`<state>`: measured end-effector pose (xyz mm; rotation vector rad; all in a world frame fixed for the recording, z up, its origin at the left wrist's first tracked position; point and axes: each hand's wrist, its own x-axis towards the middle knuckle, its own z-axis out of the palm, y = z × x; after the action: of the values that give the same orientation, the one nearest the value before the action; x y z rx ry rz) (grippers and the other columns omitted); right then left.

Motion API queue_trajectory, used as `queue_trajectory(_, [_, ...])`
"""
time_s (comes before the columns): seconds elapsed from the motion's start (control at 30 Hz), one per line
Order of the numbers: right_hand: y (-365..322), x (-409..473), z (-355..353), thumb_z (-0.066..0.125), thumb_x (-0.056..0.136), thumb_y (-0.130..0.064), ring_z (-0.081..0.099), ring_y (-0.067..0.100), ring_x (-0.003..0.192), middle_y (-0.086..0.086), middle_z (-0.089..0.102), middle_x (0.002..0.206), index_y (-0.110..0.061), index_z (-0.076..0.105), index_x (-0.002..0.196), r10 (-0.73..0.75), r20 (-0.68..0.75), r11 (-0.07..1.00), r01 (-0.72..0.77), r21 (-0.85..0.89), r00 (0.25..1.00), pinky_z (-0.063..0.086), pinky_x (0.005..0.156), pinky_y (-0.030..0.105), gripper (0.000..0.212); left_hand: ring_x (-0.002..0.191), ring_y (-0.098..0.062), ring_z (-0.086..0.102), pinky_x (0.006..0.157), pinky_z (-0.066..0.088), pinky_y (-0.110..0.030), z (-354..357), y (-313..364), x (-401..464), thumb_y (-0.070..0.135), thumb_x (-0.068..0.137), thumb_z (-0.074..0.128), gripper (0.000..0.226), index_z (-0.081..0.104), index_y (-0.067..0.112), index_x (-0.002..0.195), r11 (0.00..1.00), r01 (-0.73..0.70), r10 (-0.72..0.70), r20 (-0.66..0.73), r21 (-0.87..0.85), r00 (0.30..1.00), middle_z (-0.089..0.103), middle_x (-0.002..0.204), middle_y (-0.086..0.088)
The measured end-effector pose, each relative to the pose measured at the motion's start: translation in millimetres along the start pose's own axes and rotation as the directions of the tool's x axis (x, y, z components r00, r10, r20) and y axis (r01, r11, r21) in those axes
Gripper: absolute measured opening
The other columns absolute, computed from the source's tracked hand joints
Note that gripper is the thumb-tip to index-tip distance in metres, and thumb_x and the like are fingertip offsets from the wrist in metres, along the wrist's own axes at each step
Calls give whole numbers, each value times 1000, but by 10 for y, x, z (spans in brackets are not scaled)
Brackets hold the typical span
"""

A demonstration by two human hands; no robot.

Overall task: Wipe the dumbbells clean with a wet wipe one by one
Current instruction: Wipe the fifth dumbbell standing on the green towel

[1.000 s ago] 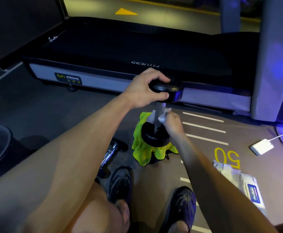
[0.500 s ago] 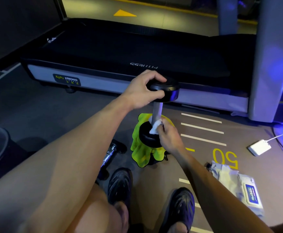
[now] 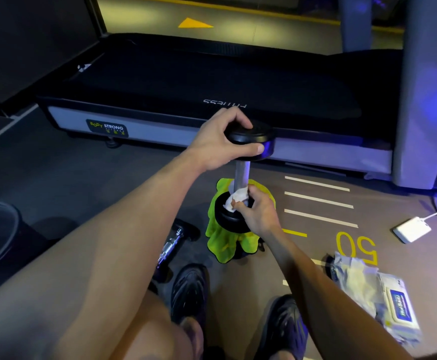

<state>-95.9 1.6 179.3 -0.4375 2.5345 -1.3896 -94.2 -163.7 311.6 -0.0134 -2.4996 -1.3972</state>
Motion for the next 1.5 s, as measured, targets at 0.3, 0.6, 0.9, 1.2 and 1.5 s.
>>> queue_trajectory(0.3, [-433,174,-35,70,90,-23,62,16,78,3,73,85,-13,67,91,-9,-237,999,21,50,971,46,71,33,11,101,-9,60,90,49,-25,-19,-40,-12,37,69,92,45,64,26,102,1000,-6,6,14,-22,1000,59,112,2])
queue_trajectory(0.6, [-270,-40,-12,68,96,-26,59,14,82,-14,60,78,-19,58,95,29,-97,1000,-30,-5,995,37,60,10,12,93,-2,57,81,42,-11,108,-2,54,37,67,94,42,65,30,97,999,-38,38,13,-7,999,58,104,7])
queue_trajectory(0.9, [-149,93,-236,55,89,-58,67,14,76,3,75,76,-13,72,83,138,-102,980,-121,160,985,52,74,38,48,89,5,56,80,42,-8,105,5,74,32,71,93,40,64,28,98,999,-15,15,-1,-30,1000,61,110,1])
queue_trajectory(1.2, [-20,109,-688,68,85,-26,51,29,61,2,52,53,-6,58,72,313,-408,941,-339,8,858,36,52,30,26,93,-4,59,82,44,-14,148,-21,80,33,70,93,39,63,30,95,998,-29,28,-3,-50,1000,59,106,5])
queue_trajectory(1.5, [-266,7,-312,75,78,-27,74,23,76,1,70,79,-24,63,87,199,65,958,-208,196,978,60,85,52,15,93,-2,59,81,44,-12,123,-1,82,32,71,92,40,64,28,99,997,18,-17,6,-70,1000,61,110,4])
